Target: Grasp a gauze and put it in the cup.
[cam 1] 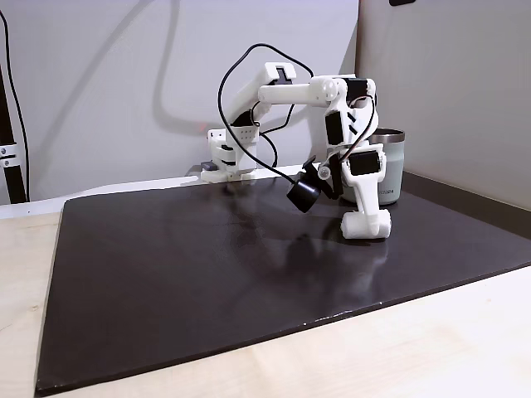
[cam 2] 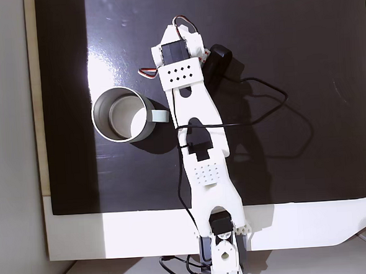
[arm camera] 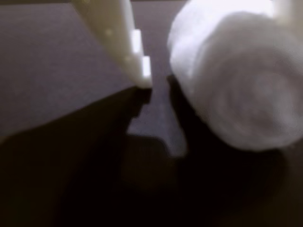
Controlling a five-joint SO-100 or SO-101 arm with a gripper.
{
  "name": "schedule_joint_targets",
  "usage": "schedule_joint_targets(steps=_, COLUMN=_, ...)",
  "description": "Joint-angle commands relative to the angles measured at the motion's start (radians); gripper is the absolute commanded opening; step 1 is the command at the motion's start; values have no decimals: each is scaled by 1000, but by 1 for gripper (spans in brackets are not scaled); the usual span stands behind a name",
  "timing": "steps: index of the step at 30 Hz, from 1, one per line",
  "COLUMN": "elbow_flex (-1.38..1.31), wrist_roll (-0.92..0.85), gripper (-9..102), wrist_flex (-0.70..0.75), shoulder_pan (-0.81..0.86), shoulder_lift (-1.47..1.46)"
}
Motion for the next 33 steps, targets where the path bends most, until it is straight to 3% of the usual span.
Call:
schedule_joint_targets(steps=1, elbow_flex=-49, wrist_roll=8, gripper=18, wrist_flex=9, shoulder_pan=9, shoulder_lift=-2)
schedule_joint_targets(steps=6, elbow_flex=-69, wrist_roll=-2, gripper=0, wrist_flex=17, shoulder_pan=25, shoulder_lift=-2)
schedule_joint_targets(steps=14, elbow_flex=-41, wrist_roll=6, gripper=0, wrist_flex=52, shoulder_pan=43, shoulder_lift=133)
schedule_joint_targets(steps=25, elbow_flex=193, wrist_roll=-29, gripper=0, wrist_flex=63, shoulder_pan=-3, shoulder_lift=578)
schedule_joint_targets(steps=33, elbow_flex=382, wrist_roll=-103, gripper=0, wrist_flex=127, shoulder_pan=-153, shoulder_lift=834)
